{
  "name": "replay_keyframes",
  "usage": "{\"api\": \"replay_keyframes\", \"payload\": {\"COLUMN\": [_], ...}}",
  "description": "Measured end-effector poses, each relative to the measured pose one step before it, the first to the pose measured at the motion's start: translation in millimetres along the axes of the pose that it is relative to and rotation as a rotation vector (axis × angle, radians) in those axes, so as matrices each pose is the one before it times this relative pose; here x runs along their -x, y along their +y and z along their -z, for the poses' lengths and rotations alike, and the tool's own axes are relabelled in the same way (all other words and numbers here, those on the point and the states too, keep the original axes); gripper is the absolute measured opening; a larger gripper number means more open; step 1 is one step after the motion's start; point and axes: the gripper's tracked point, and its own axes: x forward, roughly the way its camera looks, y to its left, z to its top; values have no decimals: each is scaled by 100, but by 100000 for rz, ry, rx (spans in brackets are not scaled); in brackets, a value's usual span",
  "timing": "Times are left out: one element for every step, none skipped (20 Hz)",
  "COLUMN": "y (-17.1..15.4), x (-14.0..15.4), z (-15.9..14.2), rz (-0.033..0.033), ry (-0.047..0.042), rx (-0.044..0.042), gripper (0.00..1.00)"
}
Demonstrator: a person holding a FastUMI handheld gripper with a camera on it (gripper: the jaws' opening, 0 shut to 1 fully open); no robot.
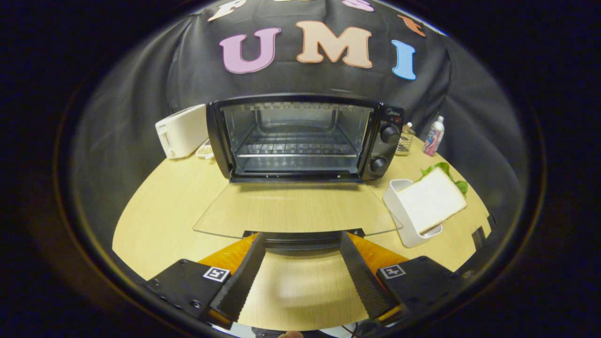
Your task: Open the toaster oven, put the food inside, and close the toaster oven door.
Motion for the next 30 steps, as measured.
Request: {"api": "replay_keyframes", "payload": {"y": [27,188,343,204,101,-53,-20,23,-43,34,60,-53,-9,86,-108,-122,-105,-140,-117,-213,-242,-297,-188,-79,-217,-404,-429,-546,-694,-714], "x": [-222,-194,-223,-68,69,-17,68,-17,23,93,185,140,10,122,186,79,236,182,22,197,102,33,6,100,259,250,255,276,168,39], "z": [639,428,290,-48,10,-77,175,-71,-24,-274,-112,-464,-236,-538,-509,-469,-371,-507,-434,-485,-279,-450,-18,-135,-323,-652,-801,-1112,-1181,-1386], "rz": [384,-183,-829,-612,-95,288,-34,91,150,211,193,427,1,-6,246,212,527,230,496,383,449,619,409,-42,619,575,1109,1152,1512,1161], "ry": [1351,790,761,-328,-395,-72,188,-177,31,-545,-633,-1198,-640,-1357,-1321,-684,-1118,-941,-1164,-853,-829,-940,197,75,-930,-1474,-1884,-2154,-2761,-2611], "rx": [318,29,-68,-162,-179,-154,-433,-499,3,99,246,285,98,-30,-143,-318,-392,-534,-380,-161,-126,81,135,160,370,128,-87,-343,-562,-783], "gripper": [100,100,100,100,100,100,100,100,100,100,100,100,100,100,100,100,100,100,100,100,100,100,100,100,100,100,100,100,100,100]}}
